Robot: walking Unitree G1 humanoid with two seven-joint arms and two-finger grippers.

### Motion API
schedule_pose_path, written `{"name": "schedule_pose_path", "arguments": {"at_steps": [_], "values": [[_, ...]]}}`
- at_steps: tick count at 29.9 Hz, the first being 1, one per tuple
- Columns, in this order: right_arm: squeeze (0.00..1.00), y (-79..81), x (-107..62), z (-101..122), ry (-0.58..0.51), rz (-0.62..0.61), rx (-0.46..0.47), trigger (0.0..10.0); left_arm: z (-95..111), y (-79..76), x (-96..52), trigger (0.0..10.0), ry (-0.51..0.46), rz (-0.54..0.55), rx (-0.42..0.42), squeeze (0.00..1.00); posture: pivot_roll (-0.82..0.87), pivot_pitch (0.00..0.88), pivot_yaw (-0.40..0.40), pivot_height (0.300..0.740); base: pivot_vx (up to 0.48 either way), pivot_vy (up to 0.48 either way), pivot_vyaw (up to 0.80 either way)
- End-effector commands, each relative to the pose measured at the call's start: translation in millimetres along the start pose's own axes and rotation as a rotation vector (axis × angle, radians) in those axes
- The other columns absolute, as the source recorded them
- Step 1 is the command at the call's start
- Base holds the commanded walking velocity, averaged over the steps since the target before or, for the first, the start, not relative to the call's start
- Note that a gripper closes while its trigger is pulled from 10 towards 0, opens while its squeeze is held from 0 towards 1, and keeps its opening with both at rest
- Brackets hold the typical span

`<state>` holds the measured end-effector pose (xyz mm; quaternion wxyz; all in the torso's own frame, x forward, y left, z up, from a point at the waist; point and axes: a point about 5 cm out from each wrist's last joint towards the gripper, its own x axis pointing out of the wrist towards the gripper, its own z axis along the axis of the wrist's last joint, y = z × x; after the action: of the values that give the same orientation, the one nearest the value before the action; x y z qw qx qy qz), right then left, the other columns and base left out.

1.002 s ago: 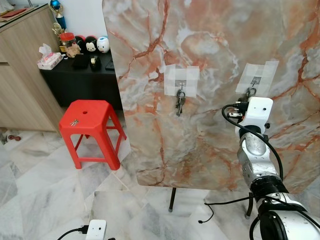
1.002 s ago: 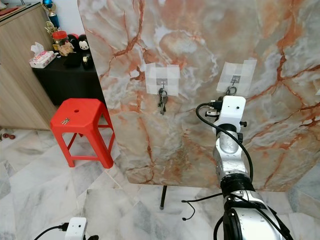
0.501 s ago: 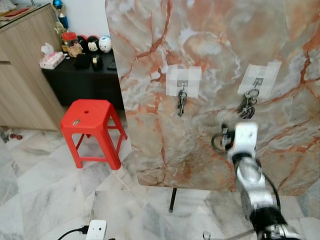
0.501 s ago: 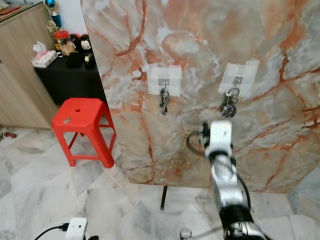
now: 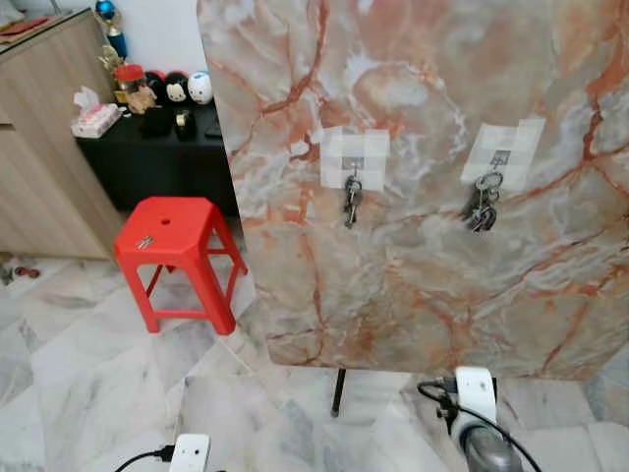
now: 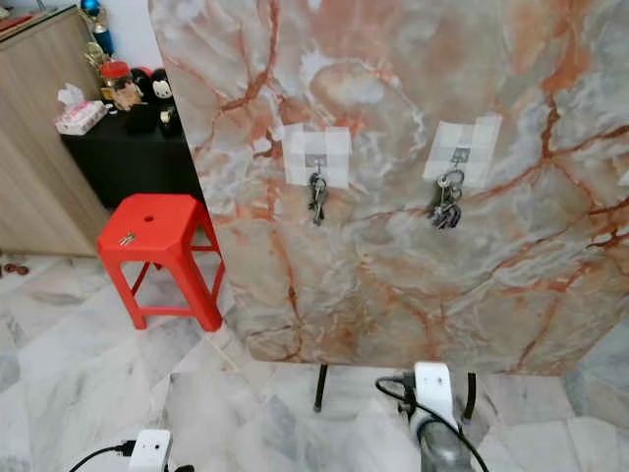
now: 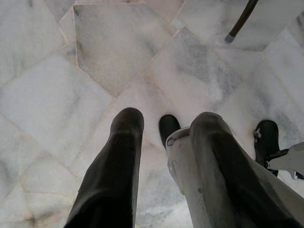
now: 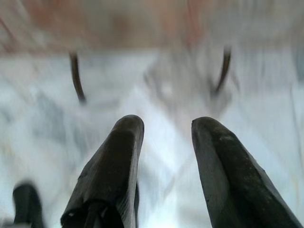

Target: Hang keys on a hook

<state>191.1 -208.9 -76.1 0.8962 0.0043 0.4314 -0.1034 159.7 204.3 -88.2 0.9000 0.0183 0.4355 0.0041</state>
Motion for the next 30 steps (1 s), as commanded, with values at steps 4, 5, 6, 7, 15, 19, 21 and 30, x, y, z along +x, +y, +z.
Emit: {"name": "schedule_pose_path", "arguments": {"at_steps": [4,5,6,7,15,19,21,30], "values": [[0.00,-3.8,-3.7,-19.6,0.072,-0.013,0.026,10.0,0.0,-2.2,0.7,10.0,0.008,-0.002,-0.013,0.00,-0.11,0.000,0.014,0.738,0.000,0.000,0.00],[0.00,-3.3,-3.9,-20.4,0.072,-0.011,0.032,10.0,0.0,-2.0,0.7,10.0,0.009,-0.002,-0.011,0.00,-0.11,0.000,0.016,0.738,0.000,0.000,0.00],[0.00,-2.7,-4.0,-21.0,0.073,-0.010,0.038,10.0,0.1,-1.8,0.7,10.0,0.011,-0.003,-0.005,0.00,-0.12,0.000,0.020,0.738,0.000,0.000,0.00],[0.00,-1.9,-4.2,-21.8,0.076,-0.005,0.047,10.0,0.0,-2.0,0.8,10.0,0.015,-0.008,0.003,0.00,-0.13,0.000,0.022,0.738,0.000,0.000,0.00],[0.00,-0.2,-3.7,-19.5,0.066,0.011,0.052,10.0,0.1,-3.8,1.3,10.0,0.021,-0.013,-0.001,0.00,-0.11,0.000,0.022,0.738,0.000,0.000,0.00],[0.00,3.0,-3.4,-18.5,0.064,0.023,0.042,10.0,-0.6,-3.5,1.2,10.0,0.026,-0.004,-0.004,0.00,-0.10,0.000,0.023,0.738,0.000,0.000,0.00],[0.00,5.9,-3.5,-18.5,0.063,0.032,0.042,10.0,-1.4,-2.4,0.9,10.0,0.031,-0.003,-0.002,0.00,-0.11,0.000,0.031,0.738,0.000,0.000,0.00],[0.00,8.7,-4.7,-23.3,0.073,0.032,0.059,10.0,-13.2,29.1,-8.7,10.0,0.055,0.020,0.002,0.00,-0.12,0.000,0.032,0.738,0.000,0.000,0.00]]}}
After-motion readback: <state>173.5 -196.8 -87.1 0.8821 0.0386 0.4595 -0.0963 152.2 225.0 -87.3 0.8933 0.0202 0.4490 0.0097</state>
